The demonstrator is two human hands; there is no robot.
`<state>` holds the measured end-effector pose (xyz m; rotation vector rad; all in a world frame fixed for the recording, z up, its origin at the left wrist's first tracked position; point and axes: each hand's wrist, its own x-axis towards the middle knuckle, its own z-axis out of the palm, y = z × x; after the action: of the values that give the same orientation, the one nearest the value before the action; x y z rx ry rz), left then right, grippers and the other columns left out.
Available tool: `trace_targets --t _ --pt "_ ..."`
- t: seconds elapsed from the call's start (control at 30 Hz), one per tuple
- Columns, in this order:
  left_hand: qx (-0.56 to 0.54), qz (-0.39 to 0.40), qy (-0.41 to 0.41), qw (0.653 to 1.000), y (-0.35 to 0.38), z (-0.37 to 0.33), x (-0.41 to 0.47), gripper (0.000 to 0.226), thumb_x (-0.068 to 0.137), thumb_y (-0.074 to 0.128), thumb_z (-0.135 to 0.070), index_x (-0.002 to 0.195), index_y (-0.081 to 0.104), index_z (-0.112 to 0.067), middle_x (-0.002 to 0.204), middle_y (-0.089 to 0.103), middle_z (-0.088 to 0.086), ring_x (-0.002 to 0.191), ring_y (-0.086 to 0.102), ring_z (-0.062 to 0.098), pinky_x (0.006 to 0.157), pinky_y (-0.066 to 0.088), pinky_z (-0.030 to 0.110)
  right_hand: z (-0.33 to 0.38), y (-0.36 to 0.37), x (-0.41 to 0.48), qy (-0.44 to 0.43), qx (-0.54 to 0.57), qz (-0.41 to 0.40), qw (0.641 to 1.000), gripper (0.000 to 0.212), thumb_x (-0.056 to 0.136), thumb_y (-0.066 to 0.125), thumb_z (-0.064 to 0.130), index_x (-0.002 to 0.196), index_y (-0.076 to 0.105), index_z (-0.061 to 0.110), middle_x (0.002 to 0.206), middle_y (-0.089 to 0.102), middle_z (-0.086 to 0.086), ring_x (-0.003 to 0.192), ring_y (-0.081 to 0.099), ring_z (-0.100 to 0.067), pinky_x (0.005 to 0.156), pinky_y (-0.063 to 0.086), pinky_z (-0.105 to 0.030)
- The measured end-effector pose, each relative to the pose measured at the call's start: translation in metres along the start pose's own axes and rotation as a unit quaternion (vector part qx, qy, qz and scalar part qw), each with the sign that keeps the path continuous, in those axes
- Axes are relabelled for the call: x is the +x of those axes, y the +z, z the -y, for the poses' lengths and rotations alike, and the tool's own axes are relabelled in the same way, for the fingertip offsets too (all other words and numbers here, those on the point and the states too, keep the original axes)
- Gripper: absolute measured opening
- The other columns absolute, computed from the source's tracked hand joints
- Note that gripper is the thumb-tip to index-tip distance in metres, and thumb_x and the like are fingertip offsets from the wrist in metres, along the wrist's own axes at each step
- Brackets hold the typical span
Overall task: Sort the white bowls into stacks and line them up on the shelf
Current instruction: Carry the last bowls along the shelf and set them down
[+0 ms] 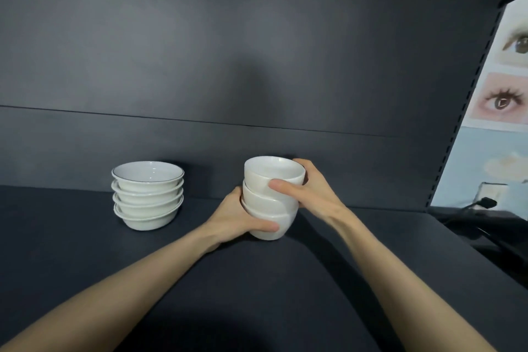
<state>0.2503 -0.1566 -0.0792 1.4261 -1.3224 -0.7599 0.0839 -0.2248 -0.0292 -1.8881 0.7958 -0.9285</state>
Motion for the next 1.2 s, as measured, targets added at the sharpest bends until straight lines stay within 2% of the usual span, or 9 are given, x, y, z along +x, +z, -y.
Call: trace_targets --t 0.17,0.27,0.37,0.47,0.63,0.7,0.87,1.03,1.2 --pt "-0.002 -0.071 0.024 0.997 -0.021 -0.038 -0.024 0.081 0.049 0.094 -0.021 0.119 0.054 -0.023 0.108 0.069 -0.010 0.096 0.066 0.002 0.076 0.054 0.018 0.052 0.000 0.002 -0.067 -0.004 0.018 0.998 0.076 0.059 0.079 0.052 0.122 0.047 0.025 0.109 0.060 0.015 0.099 0.061 -0.005 0.076 0.052 -0.026" --pt "-0.001 -0.109 0.037 0.993 -0.048 -0.058 -0.045 0.088 0.041 0.093 -0.034 0.119 0.055 -0.024 0.106 0.071 -0.010 0.095 0.067 0.002 0.080 0.055 0.023 0.088 0.014 0.002 -0.107 -0.015 0.035 0.993 0.077 0.056 0.075 0.057 0.120 0.048 0.025 0.109 0.061 0.013 0.099 0.062 -0.007 0.079 0.054 -0.030" --pt "-0.002 -0.156 0.036 0.987 -0.079 -0.070 -0.076 0.078 0.048 0.093 -0.026 0.116 0.055 -0.021 0.104 0.071 -0.008 0.091 0.067 0.002 0.071 0.053 0.014 0.119 0.043 -0.001 -0.137 -0.010 0.063 0.988 0.079 0.052 0.075 0.064 0.116 0.049 0.027 0.108 0.062 0.012 0.099 0.063 -0.009 0.076 0.053 -0.031" --pt "0.020 -0.191 0.027 0.981 -0.118 -0.075 -0.114 0.077 0.047 0.092 -0.033 0.115 0.057 -0.023 0.102 0.071 -0.011 0.092 0.068 0.002 0.076 0.055 0.021 0.148 0.085 -0.005 -0.153 0.000 0.098 0.983 0.080 0.048 0.073 0.069 0.113 0.050 0.028 0.106 0.062 0.013 0.097 0.063 -0.009 0.071 0.051 -0.030" --pt "0.030 -0.247 0.023 0.968 -0.196 -0.067 -0.193 0.059 0.060 0.090 -0.016 0.110 0.060 -0.024 0.098 0.072 -0.011 0.086 0.068 -0.001 0.068 0.053 0.015 0.191 0.182 -0.026 -0.176 0.032 0.160 0.971 0.048 0.066 0.078 0.054 0.100 0.054 0.030 0.097 0.064 0.014 0.091 0.065 -0.007 0.073 0.057 -0.033" --pt "0.045 -0.269 0.012 0.962 -0.232 -0.059 -0.228 0.060 0.059 0.090 -0.017 0.111 0.060 -0.024 0.098 0.072 -0.011 0.086 0.068 0.000 0.068 0.054 0.015 0.207 0.228 -0.038 -0.182 0.049 0.182 0.965 0.029 0.074 0.076 0.044 0.089 0.054 0.032 0.086 0.063 0.016 0.078 0.064 -0.002 0.065 0.055 -0.029" --pt "0.077 -0.316 -0.027 0.945 -0.333 -0.031 -0.318 0.062 0.055 0.092 -0.021 0.109 0.060 -0.025 0.098 0.072 -0.010 0.087 0.069 0.002 0.068 0.053 0.016 0.247 0.355 -0.069 -0.177 0.100 0.243 0.948 0.018 0.080 0.075 0.032 0.086 0.058 0.029 0.074 0.067 0.018 0.067 0.064 0.003 0.053 0.051 -0.021" --pt "0.090 -0.339 -0.058 0.935 -0.424 -0.007 -0.385 0.073 0.044 0.092 -0.031 0.110 0.062 -0.023 0.097 0.074 -0.008 0.088 0.069 0.005 0.069 0.052 0.016 0.283 0.468 -0.090 -0.166 0.123 0.276 0.939 0.038 0.078 0.074 0.038 0.104 0.050 0.025 0.096 0.060 0.013 0.082 0.060 -0.001 0.060 0.047 -0.019" --pt "0.085 -0.365 -0.056 0.926 -0.508 0.015 -0.406 0.062 0.057 0.091 -0.018 0.111 0.061 -0.020 0.095 0.074 -0.008 0.083 0.069 0.001 0.064 0.051 0.013 0.321 0.555 -0.074 -0.168 0.114 0.281 0.938 0.057 0.073 0.077 0.047 0.115 0.048 0.021 0.104 0.061 0.008 0.094 0.062 -0.009 0.068 0.051 -0.028"
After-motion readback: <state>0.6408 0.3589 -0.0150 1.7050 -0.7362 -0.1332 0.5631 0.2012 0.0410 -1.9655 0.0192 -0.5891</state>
